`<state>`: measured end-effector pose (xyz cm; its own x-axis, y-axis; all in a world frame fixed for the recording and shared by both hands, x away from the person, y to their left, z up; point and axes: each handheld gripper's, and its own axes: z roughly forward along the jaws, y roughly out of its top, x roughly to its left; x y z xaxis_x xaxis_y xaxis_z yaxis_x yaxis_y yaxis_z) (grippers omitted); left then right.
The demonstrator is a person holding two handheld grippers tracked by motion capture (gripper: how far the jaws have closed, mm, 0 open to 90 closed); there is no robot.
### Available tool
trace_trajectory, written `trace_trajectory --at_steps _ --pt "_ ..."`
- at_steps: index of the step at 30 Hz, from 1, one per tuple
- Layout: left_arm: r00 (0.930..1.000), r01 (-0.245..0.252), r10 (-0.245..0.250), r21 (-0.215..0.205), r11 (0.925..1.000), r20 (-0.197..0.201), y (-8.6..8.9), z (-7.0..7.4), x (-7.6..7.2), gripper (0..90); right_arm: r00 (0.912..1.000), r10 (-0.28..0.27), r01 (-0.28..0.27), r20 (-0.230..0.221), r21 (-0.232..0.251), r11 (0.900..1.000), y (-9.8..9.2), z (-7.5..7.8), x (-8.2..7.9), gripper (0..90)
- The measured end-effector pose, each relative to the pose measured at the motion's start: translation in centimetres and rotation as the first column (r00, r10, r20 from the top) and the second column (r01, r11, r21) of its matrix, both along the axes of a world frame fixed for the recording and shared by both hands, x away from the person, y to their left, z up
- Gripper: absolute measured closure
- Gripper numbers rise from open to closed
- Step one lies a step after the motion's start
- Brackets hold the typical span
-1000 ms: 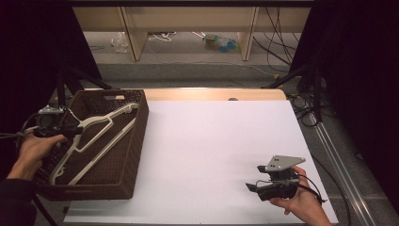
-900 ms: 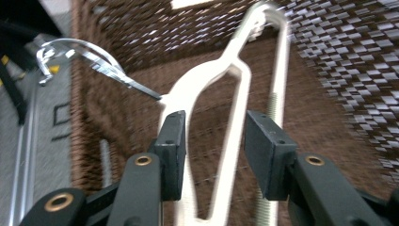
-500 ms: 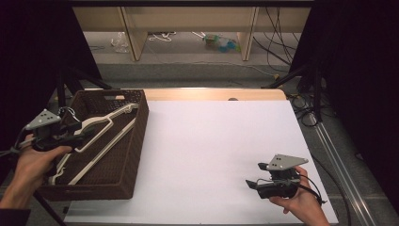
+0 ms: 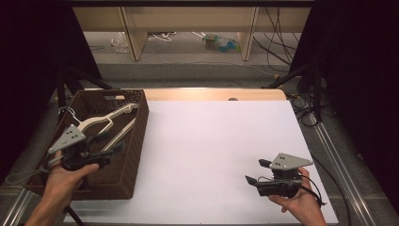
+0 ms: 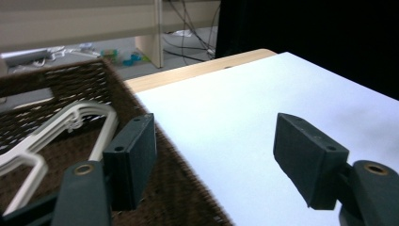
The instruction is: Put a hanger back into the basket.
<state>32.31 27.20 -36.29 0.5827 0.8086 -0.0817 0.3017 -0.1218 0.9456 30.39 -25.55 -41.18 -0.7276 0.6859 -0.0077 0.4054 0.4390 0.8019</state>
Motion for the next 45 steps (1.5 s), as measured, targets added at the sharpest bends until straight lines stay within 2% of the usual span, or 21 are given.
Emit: trace_trajectory --at_steps 5,11,16,18,21,24,25,26,27,28,30,31,32,35,36,37,39,42,43,44,45 --pt "0.9987 0.043 -0.043 0.002 0.9991 0.028 -2.2 -0.5 -0.4 27.7 0.9995 -0.013 0.012 0.028 0.048 0.999 0.0 0.1 -0.1 24.3" --pt "0.9927 0.110 -0.112 0.047 0.9928 0.044 -4.7 -1.4 -0.8 26.2 0.9982 -0.009 0.003 0.060 0.089 0.996 0.1 0.1 -0.3 18.7" --pt "0.9915 0.127 -0.127 0.014 0.9918 0.028 -6.3 -2.4 -1.7 25.7 0.9958 -0.020 0.009 0.089 0.126 0.992 0.0 0.3 -0.5 17.2" --pt "0.9899 0.135 -0.136 0.031 0.9904 0.040 -6.9 -2.9 -2.1 24.3 0.9948 -0.025 0.011 0.098 0.139 0.990 0.0 0.3 -0.7 17.3" --pt "0.9881 0.152 -0.152 0.004 0.9884 0.025 -7.6 -3.9 -3.0 22.7 0.9947 -0.027 0.011 0.100 0.158 0.987 0.0 0.1 -0.9 17.2" --pt "0.9867 0.154 -0.157 0.057 0.9864 0.043 -8.1 -4.7 -3.5 17.4 0.9944 -0.015 -0.004 0.105 0.180 0.984 0.2 -0.3 -1.3 17.2" --pt "0.9872 0.156 -0.157 0.037 0.9871 0.029 -8.2 -4.9 -3.7 17.6 0.9923 -0.011 -0.011 0.123 0.180 0.984 0.2 -0.4 -1.3 17.2" --pt "0.9844 0.171 -0.173 0.048 0.9841 0.034 -8.3 -5.1 -3.8 17.6 0.9932 -0.011 -0.010 0.116 0.181 0.983 0.2 -0.4 -1.4 17.1" --pt "0.9850 0.171 -0.171 0.020 0.9851 0.021 -8.6 -5.4 -4.1 17.6 0.9940 -0.004 -0.015 0.109 0.173 0.985 0.2 -0.5 -1.5 17.1" --pt "0.9846 0.173 -0.174 0.026 0.9846 0.018 -8.7 -5.5 -4.2 17.6 0.9926 -0.006 -0.016 0.122 0.180 0.984 0.2 -0.6 -1.5 17.1" --pt "0.9803 0.195 -0.195 -0.005 0.9807 0.031 -8.8 -5.7 -4.5 16.6 0.9914 -0.016 -0.010 0.130 0.195 0.981 0.2 -0.6 -1.6 17.1" --pt "0.9787 0.201 -0.202 0.009 0.9795 0.038 -8.7 -5.7 -4.6 16.3 0.9916 -0.024 0.000 0.127 0.182 0.983 0.0 -0.5 -1.8 17.1" --pt "0.9799 0.194 -0.194 0.004 0.9810 0.047 -8.7 -5.8 -4.7 16.3 0.9894 -0.029 0.002 0.143 0.185 0.983 -0.1 -0.5 -1.9 17.1" --pt "0.9816 0.181 -0.181 0.014 0.9834 0.061 -8.4 -6.0 -4.8 16.3 0.9909 -0.027 0.001 0.132 0.196 0.981 -0.2 -0.8 -2.5 17.1" --pt "0.9853 0.164 -0.164 0.001 0.9864 0.047 -8.4 -6.1 -4.9 16.3 0.9920 -0.026 0.001 0.124 0.196 0.981 -0.2 -0.8 -2.7 17.2" --pt "0.9840 0.170 -0.171 0.014 0.9853 0.051 -8.3 -6.2 -4.9 16.2 0.9926 -0.020 -0.003 0.119 0.192 0.981 -0.2 -0.9 -2.9 17.3" --pt "0.9843 0.172 -0.172 -0.005 0.9851 0.042 -8.3 -6.4 -5.0 16.2 0.9922 -0.019 -0.008 0.123 0.216 0.976 -0.1 -1.2 -3.2 17.5" --pt "0.9855 0.162 -0.162 0.007 0.9867 0.049 -8.2 -6.3 -5.0 16.2 0.9930 -0.020 -0.004 0.116 0.204 0.979 -0.2 -1.2 -3.9 17.5" --pt "0.9856 0.162 -0.162 0.005 0.9868 0.048 -8.2 -6.3 -5.0 16.2 0.9907 -0.020 -0.010 0.134 0.222 0.975 -0.1 -1.4 -4.0 17.5" --pt "0.9856 0.162 -0.161 0.001 0.9869 0.050 -8.2 -6.3 -5.0 16.2 0.9930 -0.016 -0.011 0.117 0.225 0.974 -0.1 -1.5 -4.2 17.6" --pt "0.9857 0.161 -0.161 -0.001 0.9869 0.050 -8.2 -6.2 -5.0 16.2 0.9932 -0.014 -0.010 0.116 0.202 0.979 -0.3 -1.5 -4.2 17.6"
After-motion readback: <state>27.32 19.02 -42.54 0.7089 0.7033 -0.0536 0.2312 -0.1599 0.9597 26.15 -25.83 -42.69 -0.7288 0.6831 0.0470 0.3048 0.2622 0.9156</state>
